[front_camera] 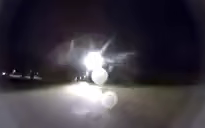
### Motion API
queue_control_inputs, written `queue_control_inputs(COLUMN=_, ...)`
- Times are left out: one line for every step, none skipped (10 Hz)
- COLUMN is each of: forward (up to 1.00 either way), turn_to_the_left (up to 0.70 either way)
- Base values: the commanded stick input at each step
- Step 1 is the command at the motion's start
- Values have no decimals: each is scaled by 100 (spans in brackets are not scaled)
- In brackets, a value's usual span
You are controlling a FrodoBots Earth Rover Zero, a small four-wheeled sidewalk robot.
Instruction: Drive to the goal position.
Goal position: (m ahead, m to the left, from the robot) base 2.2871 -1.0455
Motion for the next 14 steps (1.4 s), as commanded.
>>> queue_control_inputs(forward=100, turn_to_the_left=21)
queue_control_inputs(forward=100, turn_to_the_left=21)
queue_control_inputs(forward=100, turn_to_the_left=21)
queue_control_inputs(forward=100, turn_to_the_left=17)
queue_control_inputs(forward=100, turn_to_the_left=13)
queue_control_inputs(forward=100, turn_to_the_left=11)
queue_control_inputs(forward=100, turn_to_the_left=9)
queue_control_inputs(forward=100, turn_to_the_left=7)
queue_control_inputs(forward=100, turn_to_the_left=4)
queue_control_inputs(forward=100, turn_to_the_left=3)
queue_control_inputs(forward=100, turn_to_the_left=3)
queue_control_inputs(forward=100, turn_to_the_left=3)
queue_control_inputs(forward=100, turn_to_the_left=3)
queue_control_inputs(forward=100, turn_to_the_left=3)
